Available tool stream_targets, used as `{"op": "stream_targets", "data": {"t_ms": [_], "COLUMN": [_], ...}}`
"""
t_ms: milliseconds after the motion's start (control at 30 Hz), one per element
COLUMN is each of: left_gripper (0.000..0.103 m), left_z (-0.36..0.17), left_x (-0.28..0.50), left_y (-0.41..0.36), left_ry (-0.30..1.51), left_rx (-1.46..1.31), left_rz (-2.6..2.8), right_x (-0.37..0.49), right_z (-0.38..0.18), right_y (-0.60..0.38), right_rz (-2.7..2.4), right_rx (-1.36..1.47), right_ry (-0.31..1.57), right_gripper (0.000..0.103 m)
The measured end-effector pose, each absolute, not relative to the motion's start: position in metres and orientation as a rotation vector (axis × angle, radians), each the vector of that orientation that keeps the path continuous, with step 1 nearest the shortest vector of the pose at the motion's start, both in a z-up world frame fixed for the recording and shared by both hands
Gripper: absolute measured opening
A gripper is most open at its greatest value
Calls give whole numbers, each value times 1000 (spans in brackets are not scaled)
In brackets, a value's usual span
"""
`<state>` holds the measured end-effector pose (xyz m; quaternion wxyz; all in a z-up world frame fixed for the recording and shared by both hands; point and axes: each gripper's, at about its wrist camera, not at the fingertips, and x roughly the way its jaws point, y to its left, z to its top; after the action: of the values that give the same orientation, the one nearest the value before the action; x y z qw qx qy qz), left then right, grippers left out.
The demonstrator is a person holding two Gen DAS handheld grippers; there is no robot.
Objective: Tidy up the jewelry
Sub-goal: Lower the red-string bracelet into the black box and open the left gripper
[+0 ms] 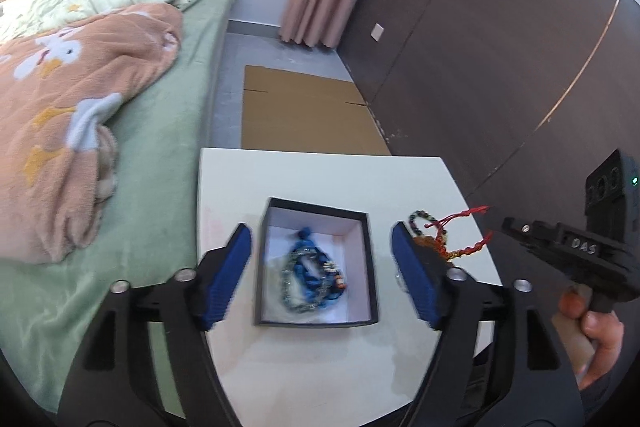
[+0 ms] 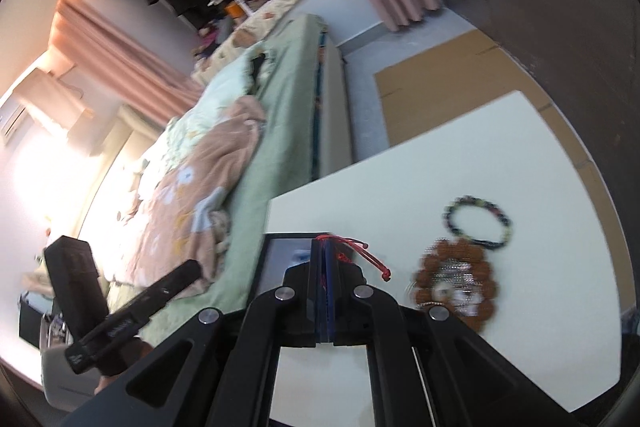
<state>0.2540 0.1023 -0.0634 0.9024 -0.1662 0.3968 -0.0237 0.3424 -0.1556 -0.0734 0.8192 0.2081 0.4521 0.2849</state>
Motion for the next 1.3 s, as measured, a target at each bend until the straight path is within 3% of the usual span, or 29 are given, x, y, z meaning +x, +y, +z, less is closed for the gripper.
{"op": "stream_targets", "data": {"t_ms": [167, 333, 400, 433, 467, 500, 533, 1300], "left_gripper": [89, 90, 90, 90, 90, 90, 90, 90], "left_z": [-59, -58, -59, -60, -60, -60, -61, -74], "left_x": [238, 226, 221, 219, 217, 216, 214, 263], "left_y": [127, 149, 156, 159, 161, 162, 163, 48], "left_ry": [796, 787, 787, 789, 789, 789, 789, 843], "left_rx": [-352, -369, -374, -378, -380, -382, -381, -321], "left_rz": [-3, 34, 48, 55, 57, 58, 59, -147], "right_x": [337, 335, 336, 337, 338, 336, 333, 322], "right_z": [-61, -55, -56, -59, -60, -60, -58, -87], "right_y": [-121, -87, -76, -72, -73, -75, -79, -228], "right_rz": [665, 723, 683, 662, 656, 643, 622, 388], "right_rx": [414, 393, 337, 319, 321, 328, 326, 446], "right_ry": [960, 973, 987, 1002, 1003, 982, 946, 956], "right_gripper": [2, 3, 8, 22, 62, 75, 80, 79]}}
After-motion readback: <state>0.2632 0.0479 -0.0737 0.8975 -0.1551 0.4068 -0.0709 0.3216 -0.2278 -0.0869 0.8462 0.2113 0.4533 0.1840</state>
